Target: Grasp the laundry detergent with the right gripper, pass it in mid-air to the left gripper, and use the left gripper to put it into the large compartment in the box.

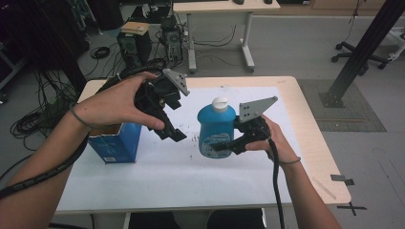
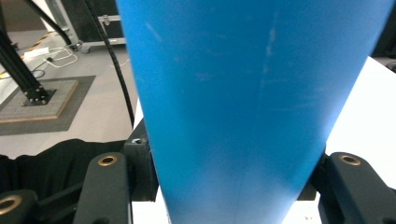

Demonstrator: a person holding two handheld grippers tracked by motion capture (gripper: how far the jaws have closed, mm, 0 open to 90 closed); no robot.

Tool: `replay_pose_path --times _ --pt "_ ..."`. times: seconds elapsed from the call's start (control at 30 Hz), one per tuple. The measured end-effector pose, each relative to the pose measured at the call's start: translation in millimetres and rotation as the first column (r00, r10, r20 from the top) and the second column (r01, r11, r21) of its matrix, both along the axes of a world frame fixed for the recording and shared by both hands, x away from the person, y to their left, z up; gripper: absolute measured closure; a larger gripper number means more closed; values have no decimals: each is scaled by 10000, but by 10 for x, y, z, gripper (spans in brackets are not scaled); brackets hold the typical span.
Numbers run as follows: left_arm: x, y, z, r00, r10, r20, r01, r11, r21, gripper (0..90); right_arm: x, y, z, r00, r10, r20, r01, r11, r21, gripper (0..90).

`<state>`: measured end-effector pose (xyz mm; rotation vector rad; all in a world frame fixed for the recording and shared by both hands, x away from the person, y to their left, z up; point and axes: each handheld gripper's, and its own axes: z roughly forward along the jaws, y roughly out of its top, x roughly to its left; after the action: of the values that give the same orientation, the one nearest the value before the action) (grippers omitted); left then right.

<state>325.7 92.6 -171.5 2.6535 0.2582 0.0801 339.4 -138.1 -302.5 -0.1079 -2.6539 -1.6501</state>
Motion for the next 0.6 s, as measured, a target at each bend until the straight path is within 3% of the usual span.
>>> replay_pose_path --times 0.6 --pt "-30 -192 -3 9993 -374 59 373 9992 110 45 -26 275 -22 9988 480 45 -479 9986 -238 422"
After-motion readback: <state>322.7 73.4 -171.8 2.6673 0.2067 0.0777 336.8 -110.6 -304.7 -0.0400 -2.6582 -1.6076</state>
